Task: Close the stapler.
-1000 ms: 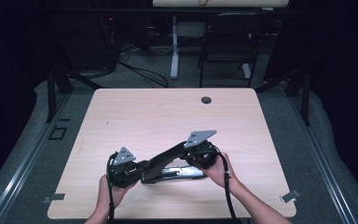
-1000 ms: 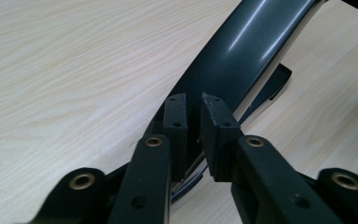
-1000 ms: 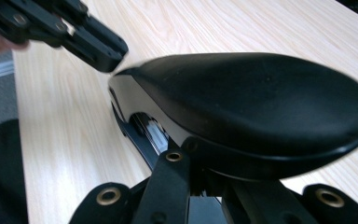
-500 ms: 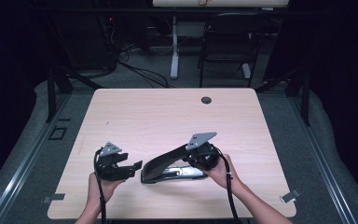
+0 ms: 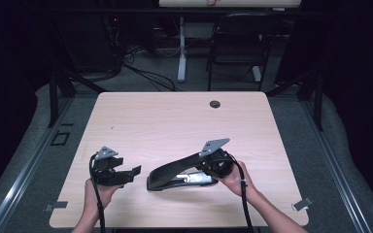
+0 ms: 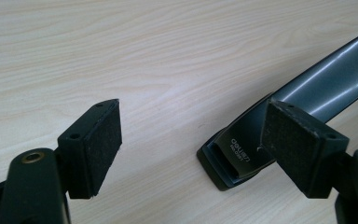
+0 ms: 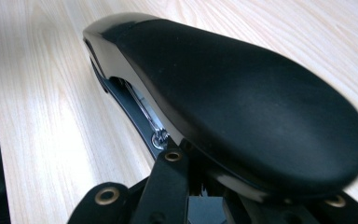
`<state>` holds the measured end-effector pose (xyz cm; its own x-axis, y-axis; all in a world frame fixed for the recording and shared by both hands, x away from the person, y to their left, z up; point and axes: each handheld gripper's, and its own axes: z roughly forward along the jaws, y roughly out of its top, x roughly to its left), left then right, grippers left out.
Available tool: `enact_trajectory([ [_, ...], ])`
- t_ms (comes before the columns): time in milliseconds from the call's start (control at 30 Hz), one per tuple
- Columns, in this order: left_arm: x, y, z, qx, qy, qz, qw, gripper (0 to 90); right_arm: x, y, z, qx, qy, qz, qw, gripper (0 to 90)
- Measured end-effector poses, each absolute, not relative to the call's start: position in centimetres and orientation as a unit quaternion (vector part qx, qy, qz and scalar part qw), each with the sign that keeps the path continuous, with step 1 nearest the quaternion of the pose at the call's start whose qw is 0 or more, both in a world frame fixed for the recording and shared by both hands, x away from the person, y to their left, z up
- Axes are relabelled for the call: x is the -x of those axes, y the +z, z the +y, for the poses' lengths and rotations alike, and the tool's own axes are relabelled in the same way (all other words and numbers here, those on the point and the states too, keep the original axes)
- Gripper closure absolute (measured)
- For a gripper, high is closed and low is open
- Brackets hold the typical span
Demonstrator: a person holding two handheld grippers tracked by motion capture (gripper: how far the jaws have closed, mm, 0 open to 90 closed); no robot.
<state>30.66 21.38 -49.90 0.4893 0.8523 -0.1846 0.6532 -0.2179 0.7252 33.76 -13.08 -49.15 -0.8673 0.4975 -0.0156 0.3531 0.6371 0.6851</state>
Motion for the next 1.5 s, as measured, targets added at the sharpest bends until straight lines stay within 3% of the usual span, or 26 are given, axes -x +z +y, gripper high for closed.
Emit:
enact_trajectory([
  [833,-30.9,-50.2,21.2,-0.777,0.131,0.487,0.377,15.7,-35.3,-52.1,-16.0,-0.263,0.269,0.923,0.079,89.4],
  [1133,-30.9,-50.2,21.0,-0.781,0.130,0.484,0.373,15.2,-36.0,-48.8,-19.1,-0.319,0.324,0.881,0.133,89.6],
  [1300,-30.9,-50.2,20.8,-0.783,0.130,0.482,0.370,15.0,-34.7,-46.8,-18.3,-0.288,0.361,0.878,0.125,89.4],
  [1500,-31.0,-50.3,20.7,-0.785,0.132,0.480,0.369,13.9,-34.1,-47.1,-16.9,-0.260,0.343,0.896,0.111,89.4],
])
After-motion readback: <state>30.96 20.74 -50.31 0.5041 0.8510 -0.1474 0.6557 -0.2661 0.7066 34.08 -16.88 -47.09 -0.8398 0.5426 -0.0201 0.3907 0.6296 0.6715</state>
